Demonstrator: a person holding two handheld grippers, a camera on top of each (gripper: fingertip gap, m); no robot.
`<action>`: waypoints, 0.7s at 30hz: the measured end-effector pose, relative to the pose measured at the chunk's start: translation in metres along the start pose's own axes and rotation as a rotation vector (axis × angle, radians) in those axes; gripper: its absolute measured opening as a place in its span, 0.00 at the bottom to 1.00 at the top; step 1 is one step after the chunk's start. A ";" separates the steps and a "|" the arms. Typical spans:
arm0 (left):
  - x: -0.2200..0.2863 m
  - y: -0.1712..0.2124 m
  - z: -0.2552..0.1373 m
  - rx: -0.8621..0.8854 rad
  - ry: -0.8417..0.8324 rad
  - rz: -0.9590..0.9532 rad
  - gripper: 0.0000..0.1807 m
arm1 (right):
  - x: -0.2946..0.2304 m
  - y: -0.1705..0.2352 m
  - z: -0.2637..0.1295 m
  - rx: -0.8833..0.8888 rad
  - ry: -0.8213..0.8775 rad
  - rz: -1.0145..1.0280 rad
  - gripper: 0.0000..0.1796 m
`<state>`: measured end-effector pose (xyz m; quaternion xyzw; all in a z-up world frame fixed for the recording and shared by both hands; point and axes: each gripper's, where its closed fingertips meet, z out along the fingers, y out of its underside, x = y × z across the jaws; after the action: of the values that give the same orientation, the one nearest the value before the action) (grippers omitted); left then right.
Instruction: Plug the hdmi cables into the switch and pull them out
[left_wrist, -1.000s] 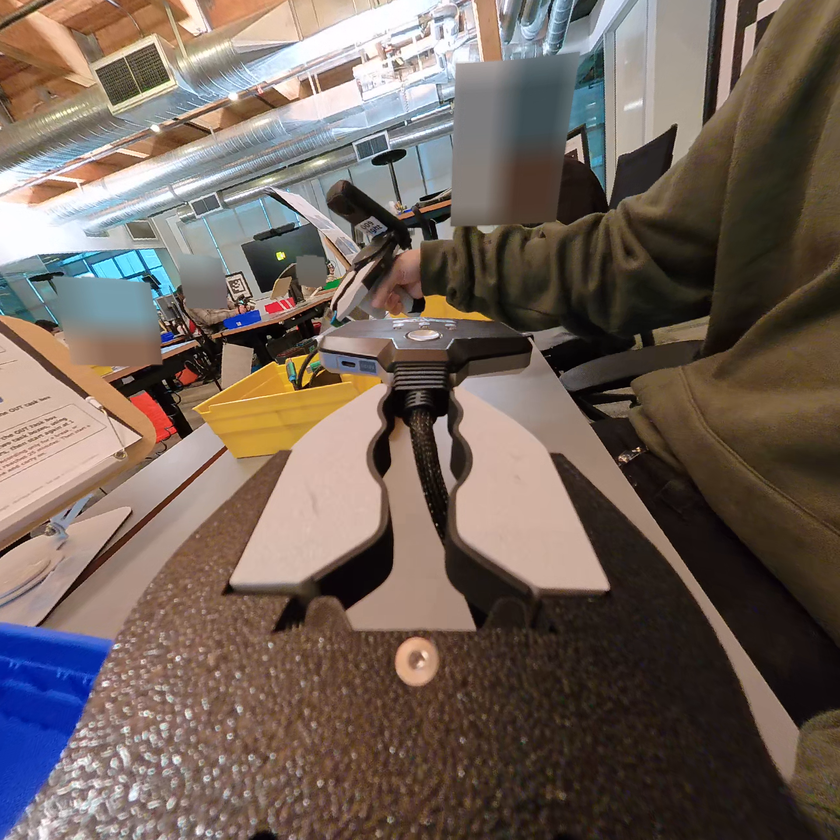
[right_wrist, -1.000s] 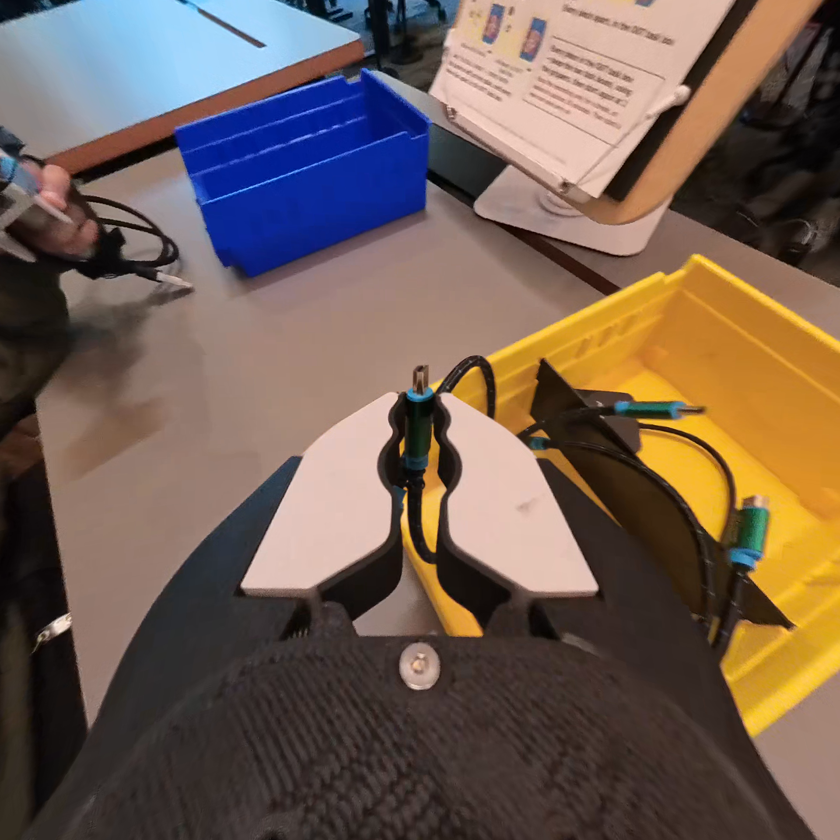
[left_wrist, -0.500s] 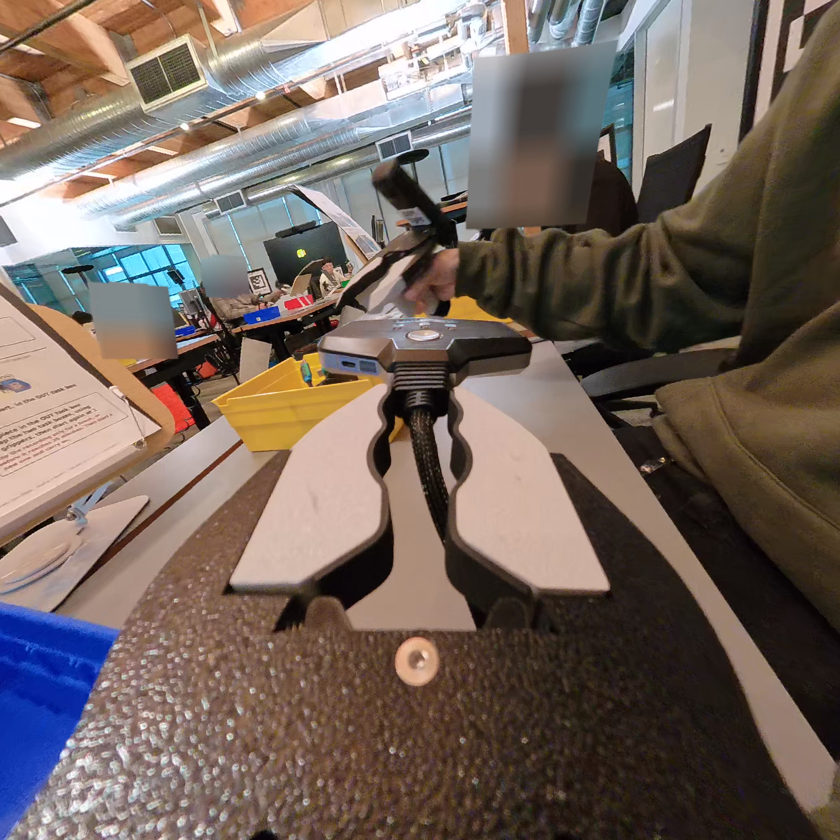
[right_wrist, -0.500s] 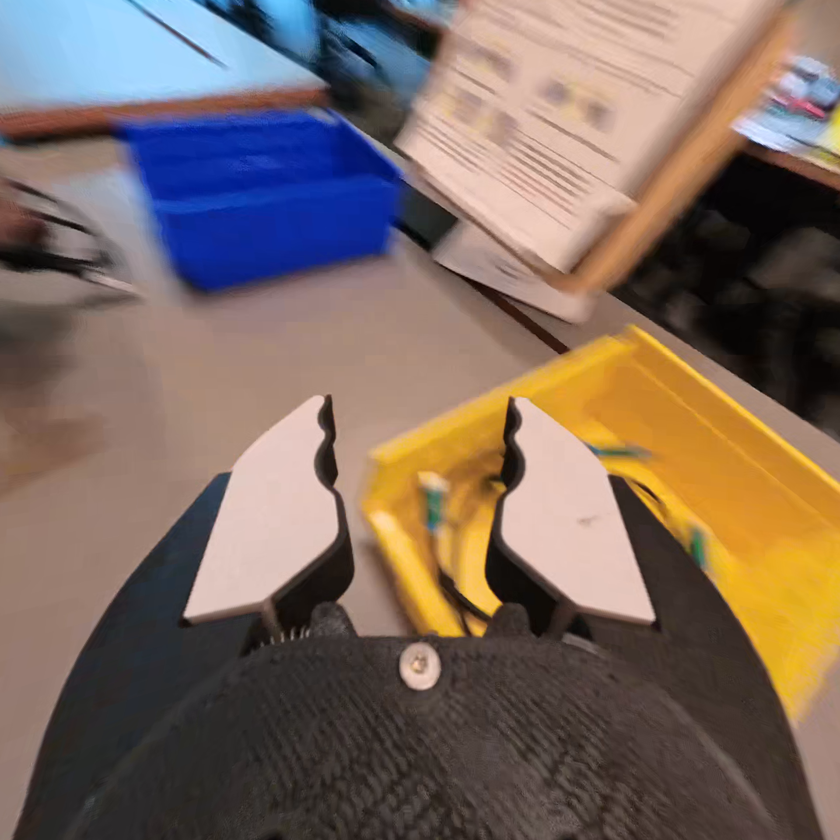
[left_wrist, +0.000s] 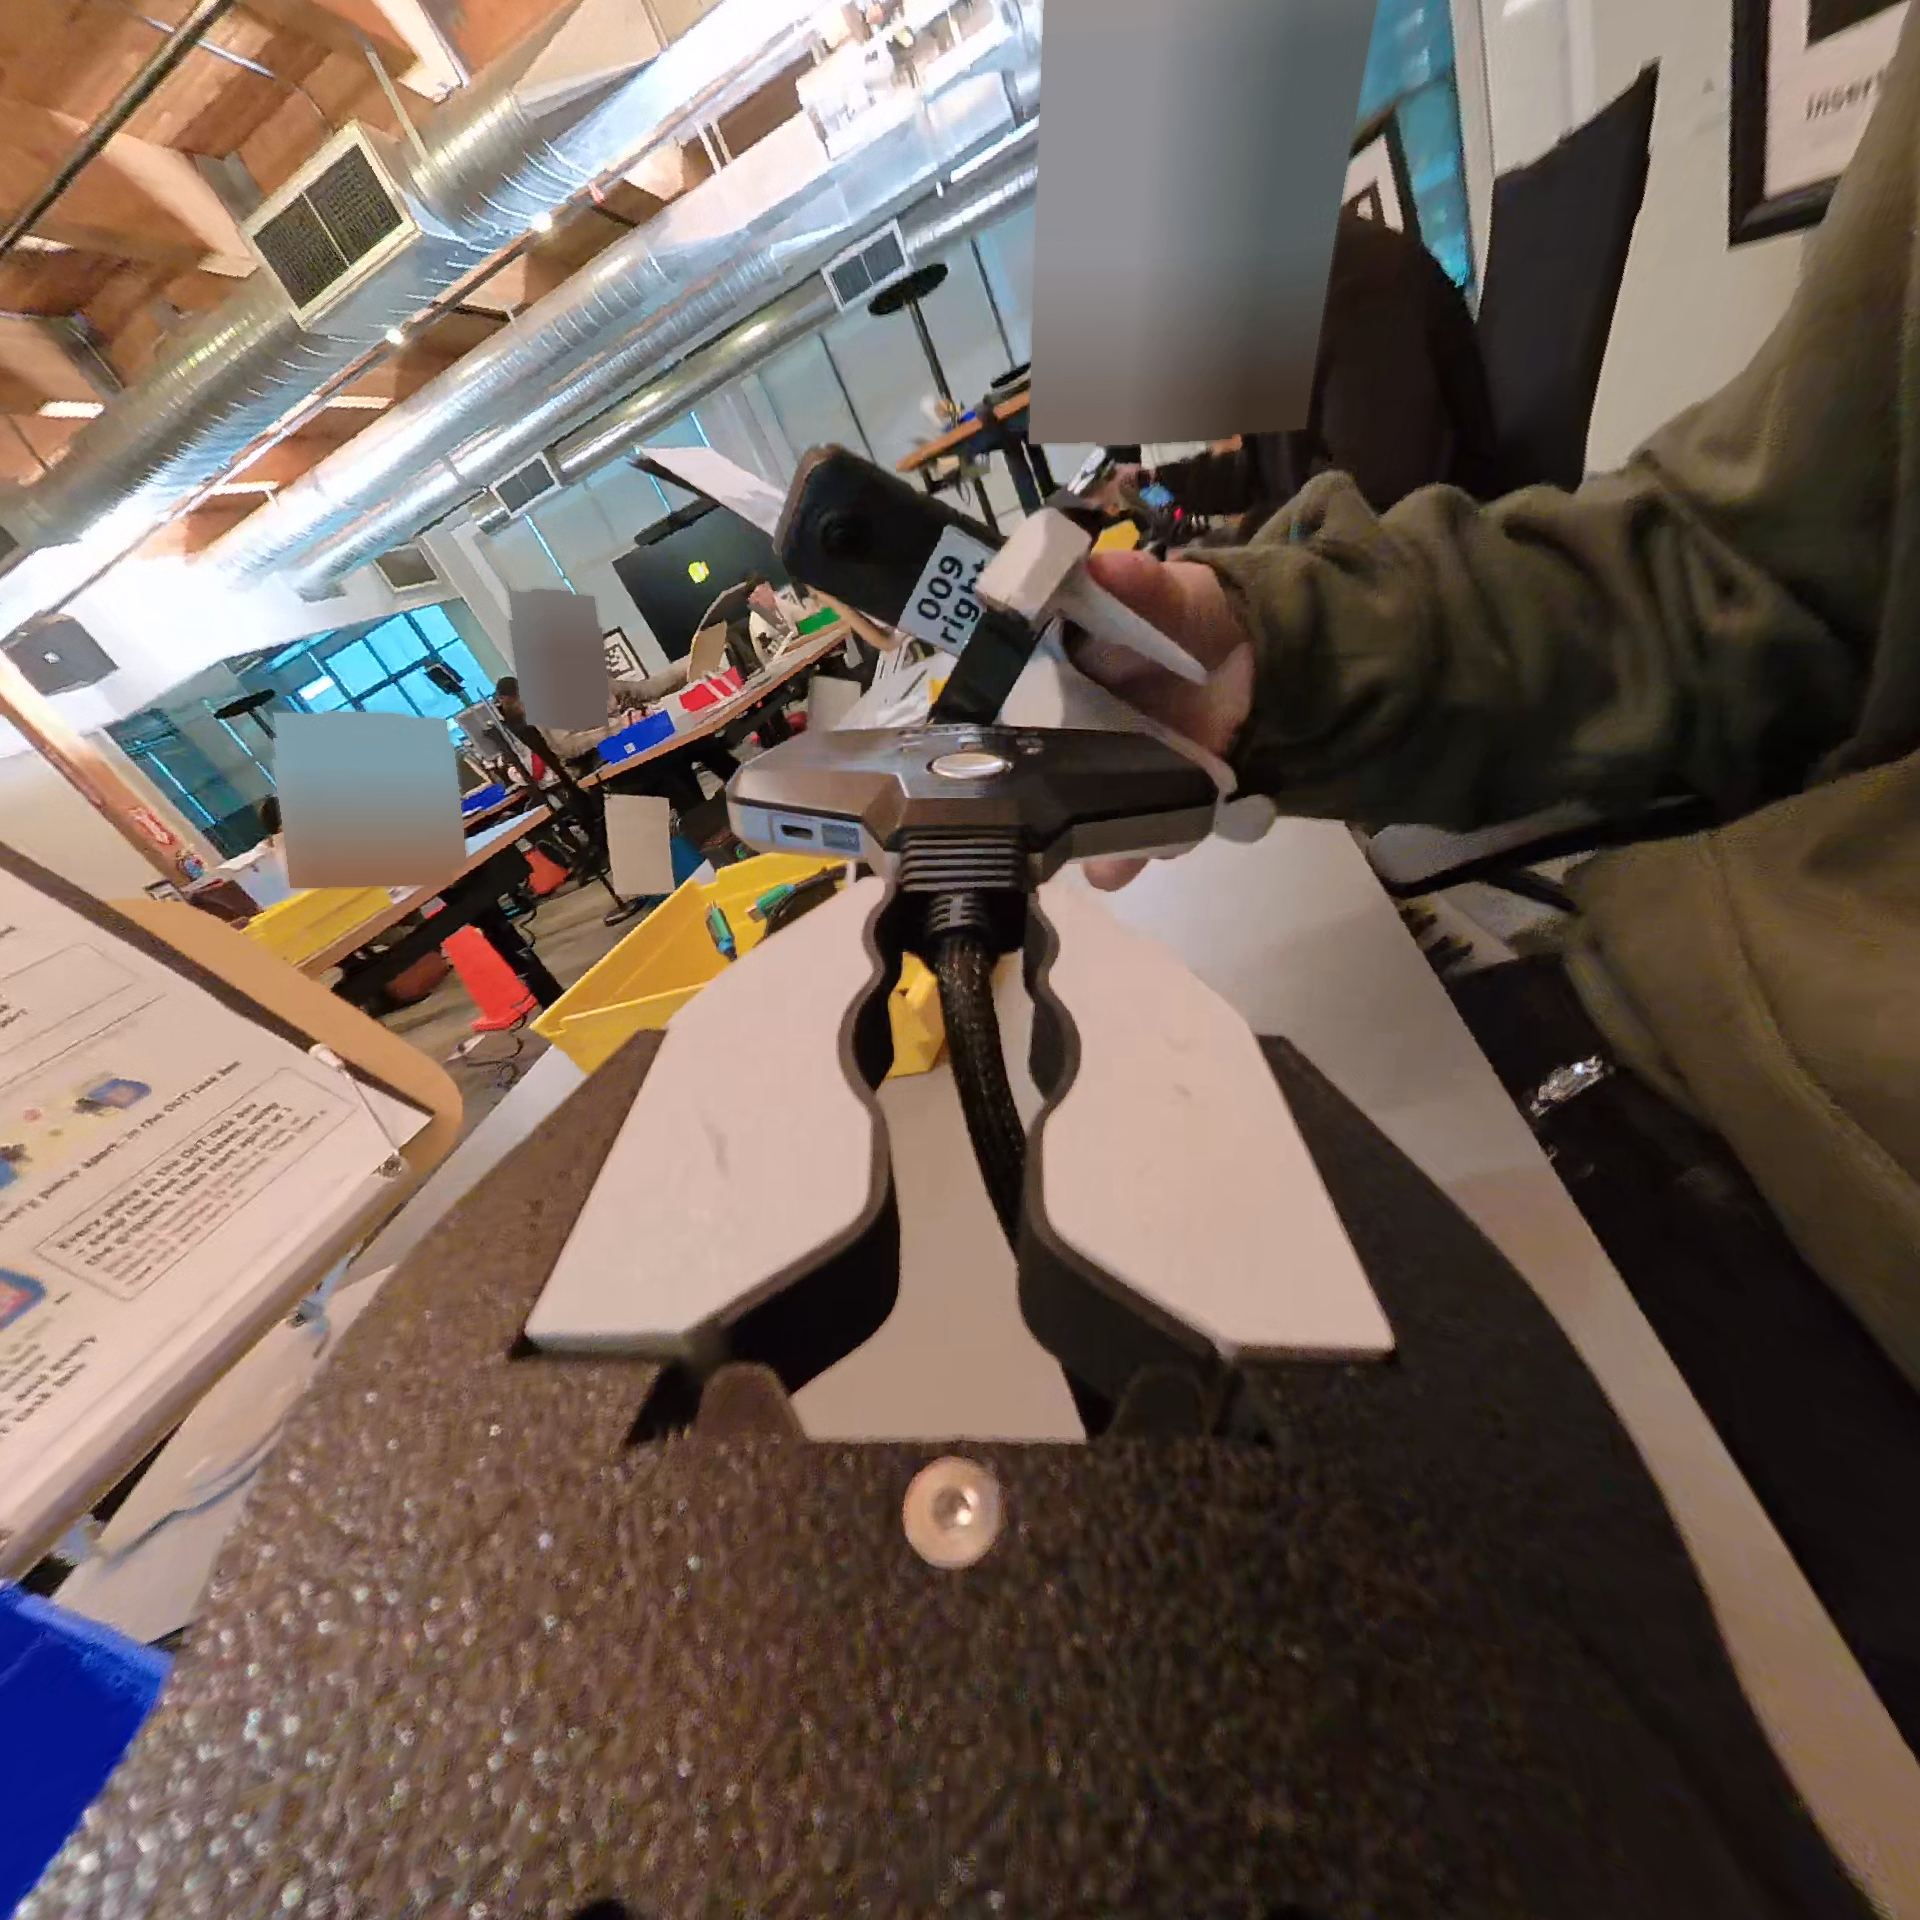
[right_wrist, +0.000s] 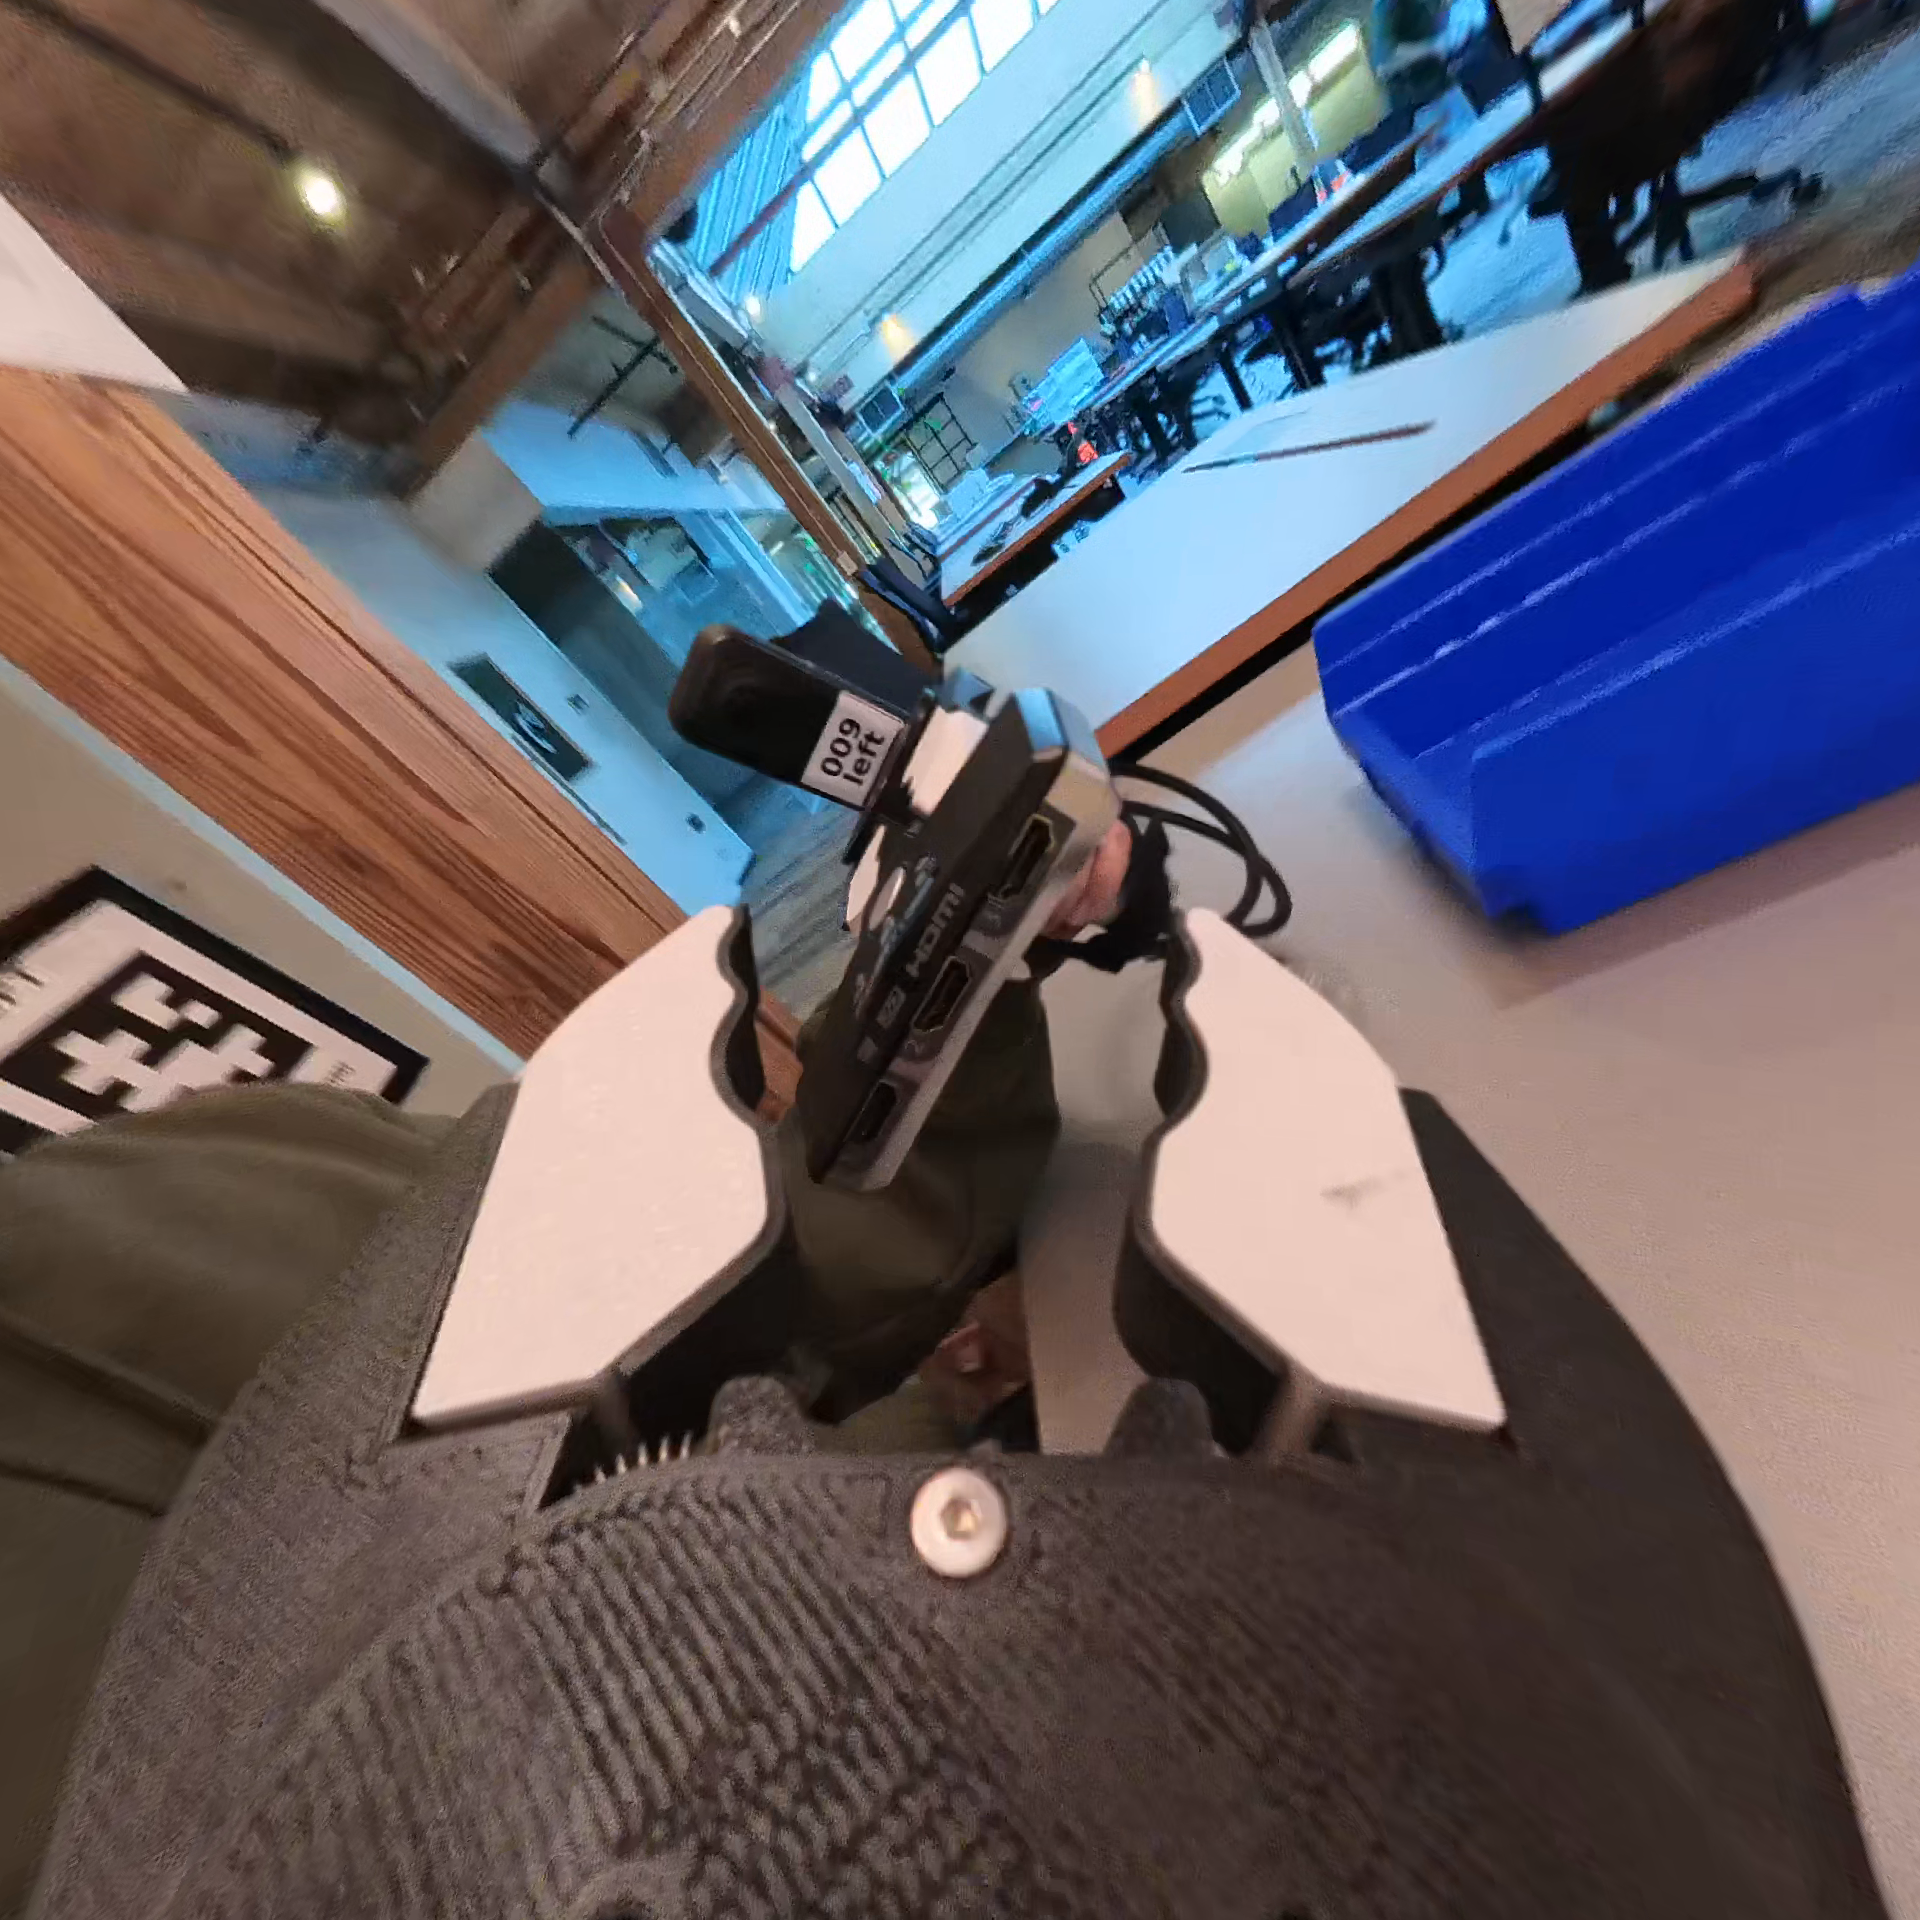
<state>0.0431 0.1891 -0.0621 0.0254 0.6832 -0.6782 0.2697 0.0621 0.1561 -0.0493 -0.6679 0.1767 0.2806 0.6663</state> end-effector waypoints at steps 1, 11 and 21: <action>0.000 0.002 0.001 -0.015 0.001 0.005 0.11 | 0.005 0.005 0.000 -0.015 0.011 0.042 0.38; 0.004 0.014 0.000 -0.108 0.002 0.081 0.12 | 0.007 0.021 0.003 -0.031 -0.053 -0.060 0.15; -0.032 -0.044 0.000 -0.045 -0.373 0.117 0.28 | 0.026 -0.024 -0.027 0.065 0.113 -0.238 0.12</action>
<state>0.0530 0.1959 -0.0088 -0.0671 0.6337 -0.6386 0.4314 0.1006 0.1338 -0.0475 -0.6767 0.1425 0.1557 0.7053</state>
